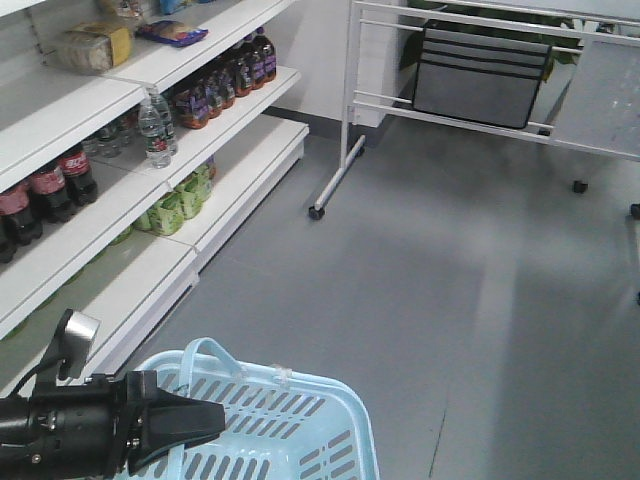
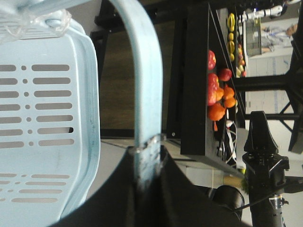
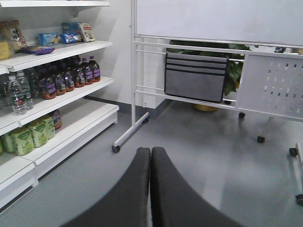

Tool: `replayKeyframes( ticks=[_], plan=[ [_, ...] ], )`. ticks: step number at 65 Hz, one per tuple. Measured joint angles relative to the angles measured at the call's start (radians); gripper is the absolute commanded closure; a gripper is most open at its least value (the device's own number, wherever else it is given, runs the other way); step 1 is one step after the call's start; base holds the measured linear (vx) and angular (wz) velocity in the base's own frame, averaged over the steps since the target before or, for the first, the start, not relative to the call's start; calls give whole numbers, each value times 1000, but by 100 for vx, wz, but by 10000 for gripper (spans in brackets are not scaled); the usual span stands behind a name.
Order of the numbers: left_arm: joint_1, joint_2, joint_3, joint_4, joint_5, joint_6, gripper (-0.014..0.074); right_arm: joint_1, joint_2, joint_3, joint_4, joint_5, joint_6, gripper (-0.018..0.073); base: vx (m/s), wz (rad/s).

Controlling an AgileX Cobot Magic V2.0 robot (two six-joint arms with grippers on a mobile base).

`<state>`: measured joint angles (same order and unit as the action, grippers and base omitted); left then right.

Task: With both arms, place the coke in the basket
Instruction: 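Turn the base away from the shelf while holding the basket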

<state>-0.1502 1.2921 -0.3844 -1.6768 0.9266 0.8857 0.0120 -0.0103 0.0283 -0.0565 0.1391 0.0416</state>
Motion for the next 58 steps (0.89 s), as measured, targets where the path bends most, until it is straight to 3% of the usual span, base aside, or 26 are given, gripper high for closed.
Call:
replayKeyframes(
  ticks=[58],
  plan=[
    [0,0,1,0,0,0,603,0,0,0,0,0,0,569,-1,-34]
  ],
)
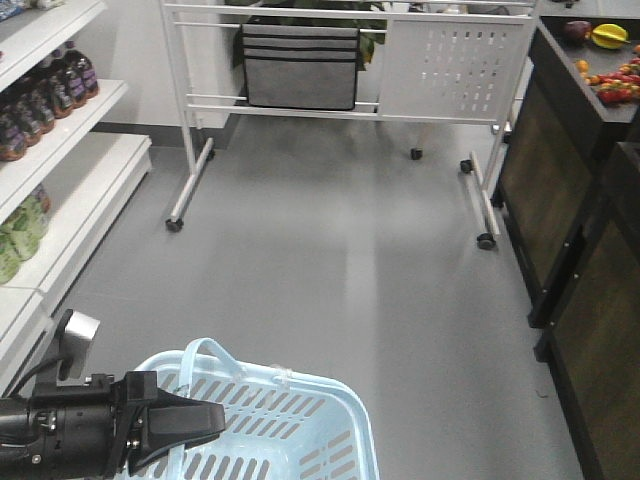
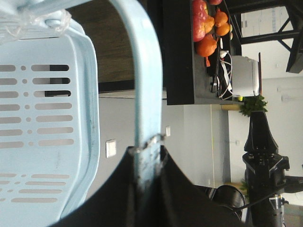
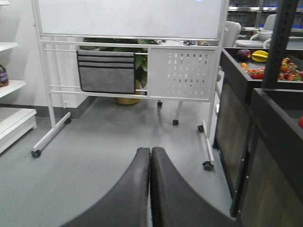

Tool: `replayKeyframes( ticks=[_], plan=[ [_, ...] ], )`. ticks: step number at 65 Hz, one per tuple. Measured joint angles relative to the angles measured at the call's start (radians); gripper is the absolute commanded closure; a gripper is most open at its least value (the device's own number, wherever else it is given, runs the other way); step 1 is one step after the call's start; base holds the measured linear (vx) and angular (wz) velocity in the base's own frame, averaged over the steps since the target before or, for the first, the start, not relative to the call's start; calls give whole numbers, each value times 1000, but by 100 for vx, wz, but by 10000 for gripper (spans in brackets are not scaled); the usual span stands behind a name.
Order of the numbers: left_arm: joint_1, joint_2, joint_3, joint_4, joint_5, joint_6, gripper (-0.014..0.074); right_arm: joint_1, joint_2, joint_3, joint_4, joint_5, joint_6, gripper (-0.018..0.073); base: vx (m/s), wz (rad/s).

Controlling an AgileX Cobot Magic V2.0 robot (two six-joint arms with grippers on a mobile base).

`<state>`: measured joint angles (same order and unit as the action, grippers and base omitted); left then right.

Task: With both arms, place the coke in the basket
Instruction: 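Turn the base away from the shelf while holding the basket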

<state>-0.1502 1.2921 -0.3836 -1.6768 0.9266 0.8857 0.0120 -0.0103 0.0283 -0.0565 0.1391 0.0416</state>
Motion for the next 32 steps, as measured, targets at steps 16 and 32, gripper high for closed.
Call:
replayKeyframes(
  ticks=[16,32],
  plan=[
    [0,0,0,0,0,0,603,0,0,0,0,0,0,569,5,-24],
    [0,0,0,0,0,0,603,0,0,0,0,0,0,569,9,-14]
  ],
)
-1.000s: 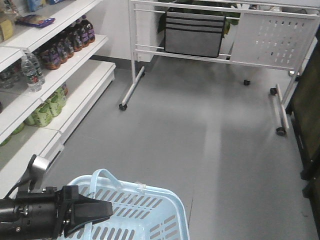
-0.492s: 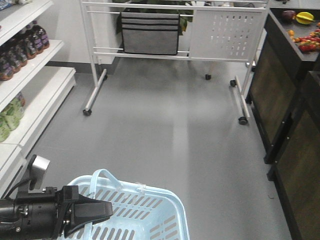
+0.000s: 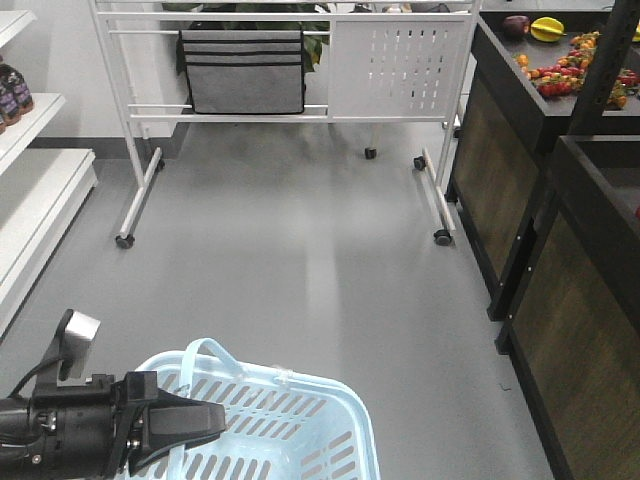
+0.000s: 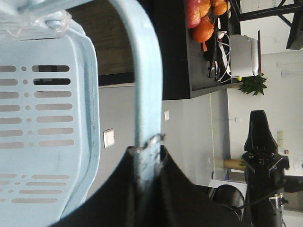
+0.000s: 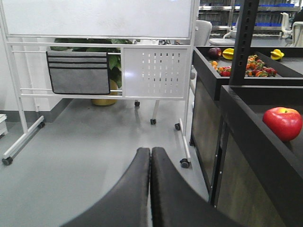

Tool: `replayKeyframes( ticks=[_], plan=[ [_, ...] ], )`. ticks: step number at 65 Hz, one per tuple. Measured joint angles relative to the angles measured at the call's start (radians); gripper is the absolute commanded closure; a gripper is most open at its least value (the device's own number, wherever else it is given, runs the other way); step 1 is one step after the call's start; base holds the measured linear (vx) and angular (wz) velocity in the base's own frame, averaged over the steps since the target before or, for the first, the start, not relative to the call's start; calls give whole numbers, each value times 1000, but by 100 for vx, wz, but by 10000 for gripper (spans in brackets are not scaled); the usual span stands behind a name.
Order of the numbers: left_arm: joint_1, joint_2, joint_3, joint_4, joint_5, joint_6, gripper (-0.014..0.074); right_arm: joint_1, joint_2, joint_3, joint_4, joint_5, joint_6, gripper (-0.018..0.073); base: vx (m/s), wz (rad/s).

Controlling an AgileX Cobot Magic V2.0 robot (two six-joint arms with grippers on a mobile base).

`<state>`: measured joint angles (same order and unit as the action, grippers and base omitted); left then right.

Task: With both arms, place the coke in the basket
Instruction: 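Turn the base away from the shelf while holding the basket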

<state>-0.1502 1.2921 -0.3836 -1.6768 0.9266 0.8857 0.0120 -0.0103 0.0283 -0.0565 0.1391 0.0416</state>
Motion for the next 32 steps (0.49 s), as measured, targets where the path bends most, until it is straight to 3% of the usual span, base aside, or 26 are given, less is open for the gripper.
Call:
replayKeyframes(
  ticks=[32],
  plan=[
    [0,0,0,0,0,0,603,0,0,0,0,0,0,569,15,-2]
  ],
)
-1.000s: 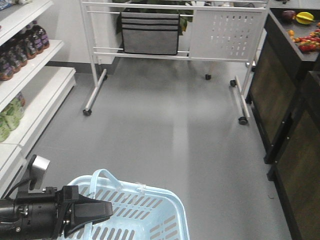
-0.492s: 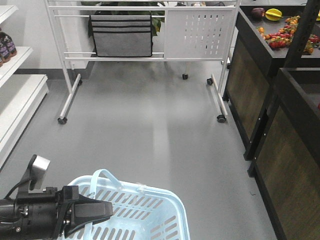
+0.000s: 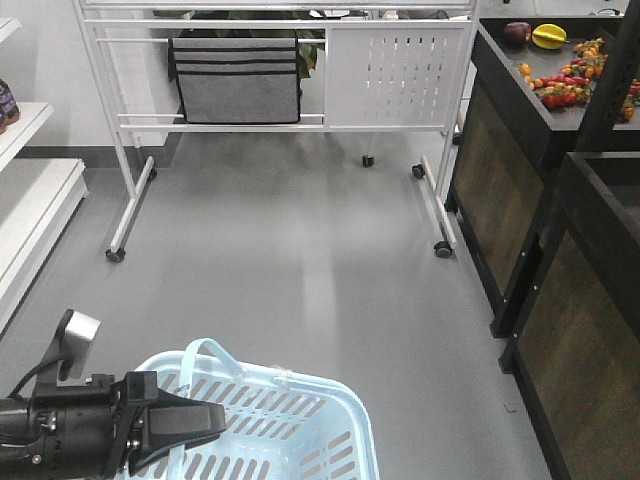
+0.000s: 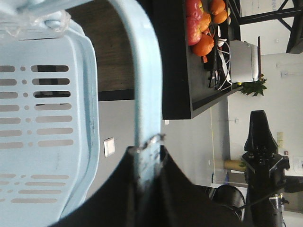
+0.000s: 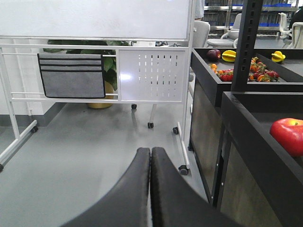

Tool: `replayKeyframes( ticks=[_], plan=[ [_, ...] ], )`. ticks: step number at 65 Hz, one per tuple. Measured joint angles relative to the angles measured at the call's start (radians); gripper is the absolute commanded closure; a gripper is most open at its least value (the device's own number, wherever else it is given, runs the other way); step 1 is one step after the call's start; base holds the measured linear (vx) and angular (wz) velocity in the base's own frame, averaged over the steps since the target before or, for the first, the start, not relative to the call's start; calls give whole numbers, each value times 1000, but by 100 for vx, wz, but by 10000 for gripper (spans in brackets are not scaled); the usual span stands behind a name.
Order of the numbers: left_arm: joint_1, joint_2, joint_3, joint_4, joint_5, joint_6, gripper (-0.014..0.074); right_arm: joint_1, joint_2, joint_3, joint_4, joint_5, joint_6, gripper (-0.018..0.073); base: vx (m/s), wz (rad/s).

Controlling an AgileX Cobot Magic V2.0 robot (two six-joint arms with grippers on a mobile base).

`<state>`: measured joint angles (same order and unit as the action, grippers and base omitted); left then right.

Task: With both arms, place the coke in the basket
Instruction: 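Turn the base away from the shelf while holding the basket, then drive the base past the whiteboard stand toward another shelf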

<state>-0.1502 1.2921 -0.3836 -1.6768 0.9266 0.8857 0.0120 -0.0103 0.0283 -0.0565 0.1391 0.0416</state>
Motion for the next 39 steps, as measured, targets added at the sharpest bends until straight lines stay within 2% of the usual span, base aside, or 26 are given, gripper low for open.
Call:
replayKeyframes(
  ticks=[39],
  plan=[
    [0,0,0,0,0,0,603,0,0,0,0,0,0,569,20,1]
  ],
)
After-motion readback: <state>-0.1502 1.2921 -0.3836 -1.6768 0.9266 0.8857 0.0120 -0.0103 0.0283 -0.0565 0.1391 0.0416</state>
